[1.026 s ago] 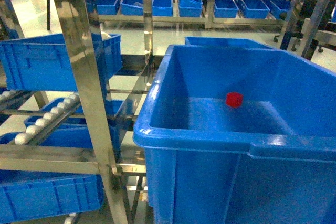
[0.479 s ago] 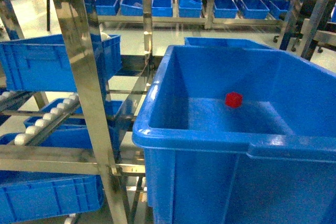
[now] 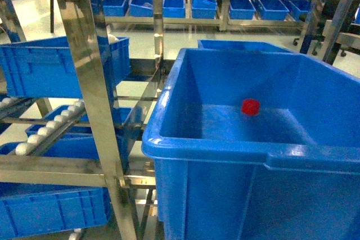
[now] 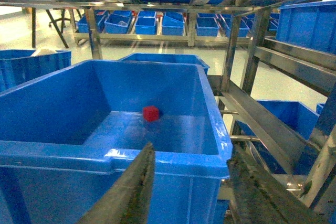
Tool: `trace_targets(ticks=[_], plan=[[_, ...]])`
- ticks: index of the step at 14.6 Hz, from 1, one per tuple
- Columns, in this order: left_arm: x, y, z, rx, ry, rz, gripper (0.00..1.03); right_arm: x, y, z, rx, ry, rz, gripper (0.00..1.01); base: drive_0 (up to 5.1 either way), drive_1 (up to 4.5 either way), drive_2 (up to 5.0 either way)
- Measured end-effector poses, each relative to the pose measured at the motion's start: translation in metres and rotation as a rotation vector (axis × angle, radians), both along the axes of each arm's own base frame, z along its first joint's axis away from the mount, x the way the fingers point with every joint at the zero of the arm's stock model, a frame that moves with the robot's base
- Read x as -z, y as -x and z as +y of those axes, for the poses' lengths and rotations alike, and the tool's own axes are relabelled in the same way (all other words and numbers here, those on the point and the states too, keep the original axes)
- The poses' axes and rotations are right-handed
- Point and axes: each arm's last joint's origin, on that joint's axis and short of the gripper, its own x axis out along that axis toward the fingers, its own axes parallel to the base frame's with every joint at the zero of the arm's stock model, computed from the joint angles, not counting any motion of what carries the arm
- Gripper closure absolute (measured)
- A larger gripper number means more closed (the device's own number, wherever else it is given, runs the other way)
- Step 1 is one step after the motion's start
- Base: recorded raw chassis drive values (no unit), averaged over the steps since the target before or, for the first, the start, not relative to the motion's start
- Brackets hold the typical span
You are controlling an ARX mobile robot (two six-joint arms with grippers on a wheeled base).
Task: Place magnetic block on left shelf second layer
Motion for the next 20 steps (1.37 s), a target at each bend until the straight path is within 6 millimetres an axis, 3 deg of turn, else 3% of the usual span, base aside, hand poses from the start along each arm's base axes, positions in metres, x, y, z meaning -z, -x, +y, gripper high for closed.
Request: trace_targets(ticks=[5,20], plan=[[0.0000,0.0000,0.0000,0.000,0.000,0.000,0.05,0.0000,0.0000,0.0000,0.000,0.000,0.000,0.02,0.0,0.00,0.0],[0.0000,0.0000,0.0000,0.000,0.000,0.000,0.05,0.0000,0.0000,0.0000,0.000,0.000,0.000,0.03,0.0,0.00,0.0]])
